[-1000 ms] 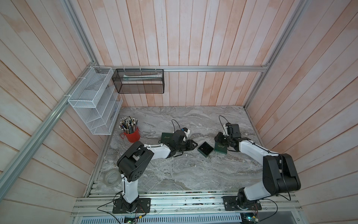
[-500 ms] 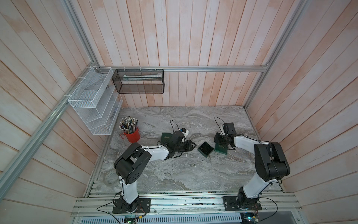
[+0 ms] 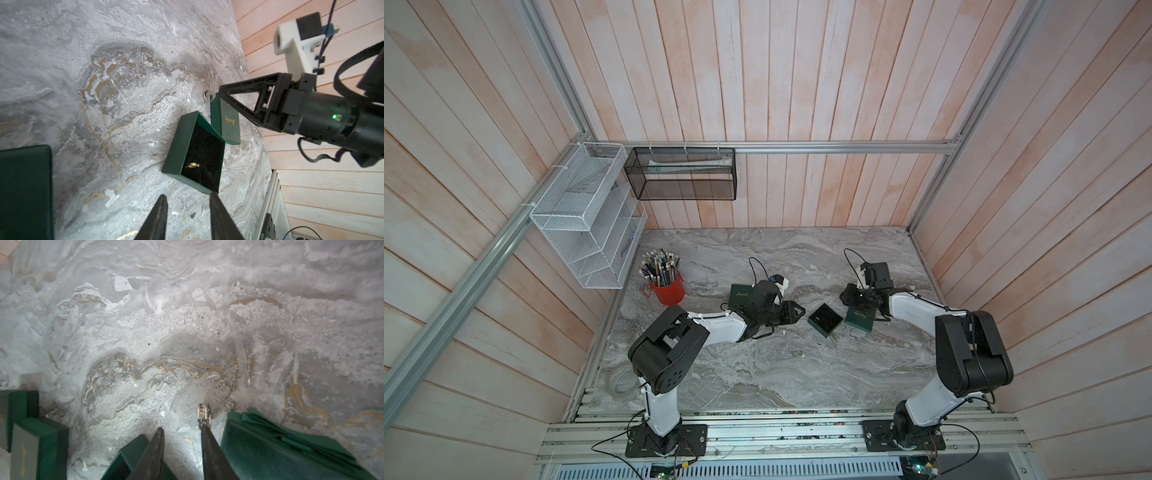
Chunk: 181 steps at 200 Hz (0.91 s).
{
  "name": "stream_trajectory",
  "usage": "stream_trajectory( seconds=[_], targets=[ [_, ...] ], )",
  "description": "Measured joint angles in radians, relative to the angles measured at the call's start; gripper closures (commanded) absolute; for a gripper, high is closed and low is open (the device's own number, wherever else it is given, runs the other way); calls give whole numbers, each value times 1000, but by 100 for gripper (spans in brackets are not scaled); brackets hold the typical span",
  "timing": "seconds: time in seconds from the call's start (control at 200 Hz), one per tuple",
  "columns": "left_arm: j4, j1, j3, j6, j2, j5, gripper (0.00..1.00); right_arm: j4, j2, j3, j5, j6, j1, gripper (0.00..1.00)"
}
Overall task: Take the rings out of the lift-off lid box
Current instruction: Place the ring at the center of the board, then move the jewelry box to the center of the board.
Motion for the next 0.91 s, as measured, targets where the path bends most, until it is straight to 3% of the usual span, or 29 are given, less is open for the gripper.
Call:
stream_trajectory(
  seconds=[0.28,0.645,0.905],
  targets=[
    [10,0,-3,0,0,0,61,-3,-6,-6,-6,-7,16,67],
    [9,5,-36,0,-20,-1,60,-80,-116,-12,43,-72,194,70],
    [4,6,-63,1,-43,-1,60,-79,-127,-37,51,-140,240,71]
  ],
)
